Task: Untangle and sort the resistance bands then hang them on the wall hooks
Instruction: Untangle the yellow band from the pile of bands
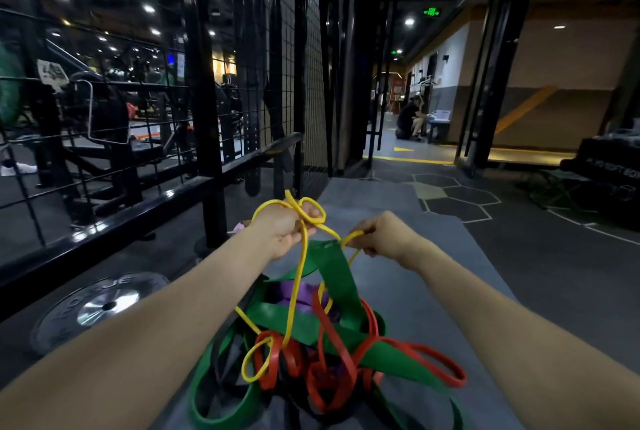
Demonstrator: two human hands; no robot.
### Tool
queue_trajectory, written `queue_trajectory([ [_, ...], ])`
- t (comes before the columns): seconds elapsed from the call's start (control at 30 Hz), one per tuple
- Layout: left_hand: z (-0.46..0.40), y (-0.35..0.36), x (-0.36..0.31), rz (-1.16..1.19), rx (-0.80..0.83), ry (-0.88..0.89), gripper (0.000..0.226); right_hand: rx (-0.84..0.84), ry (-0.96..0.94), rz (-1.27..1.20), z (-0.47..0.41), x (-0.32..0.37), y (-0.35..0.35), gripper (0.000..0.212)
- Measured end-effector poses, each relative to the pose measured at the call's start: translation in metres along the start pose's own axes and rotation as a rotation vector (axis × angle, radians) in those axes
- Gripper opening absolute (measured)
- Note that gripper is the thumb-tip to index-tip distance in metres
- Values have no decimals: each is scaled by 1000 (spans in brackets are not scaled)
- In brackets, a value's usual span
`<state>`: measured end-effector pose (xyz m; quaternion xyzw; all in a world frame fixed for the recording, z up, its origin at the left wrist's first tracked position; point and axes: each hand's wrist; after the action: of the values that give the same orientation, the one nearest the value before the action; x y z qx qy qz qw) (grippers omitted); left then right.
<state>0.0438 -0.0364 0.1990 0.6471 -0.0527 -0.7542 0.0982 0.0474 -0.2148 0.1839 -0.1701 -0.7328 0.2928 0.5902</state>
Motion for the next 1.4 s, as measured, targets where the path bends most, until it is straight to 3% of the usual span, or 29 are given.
queue_trajectory([
  [0.07, -3, 1, 0, 6, -15, -27, 25, -51, 42, -157, 0, 6, -10, 8],
  [0.23, -3, 4, 3, -27, 18, -56, 21, -228, 143, -878, -13, 21, -19, 28],
  [0.3, -3, 3, 4, -32, 24, -62, 18, -265, 160, -1038, -16, 23, -16, 31],
  [0.53, -1, 3, 6, -129, 71, -62, 23, -182, 123, -613, -21, 23, 4, 16],
  [0.77, 3, -2, 6, -202, 234, -65, 18, -139, 44, -443, -27, 35, 22, 20],
  [1.0, 0, -19, 26, -63, 167, -159, 20, -19, -9, -327, -22, 28, 38, 19],
  [1.23, -5, -31, 40, -139, 85, -124, 29, 62, -22, -292, -18, 27, 45, 31],
  [1.4, -16, -66, 53, -222, -23, -92, 18, 54, -24, 7, -10, -6, 68, 24],
])
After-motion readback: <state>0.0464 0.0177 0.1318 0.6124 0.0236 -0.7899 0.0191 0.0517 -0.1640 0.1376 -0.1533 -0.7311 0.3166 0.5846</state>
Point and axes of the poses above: each hand's wrist, its own z-axis away from the middle knuckle, its own y-axis out of the palm, x = y × z, and after that the axes turned 1 degree about -y, right-handed
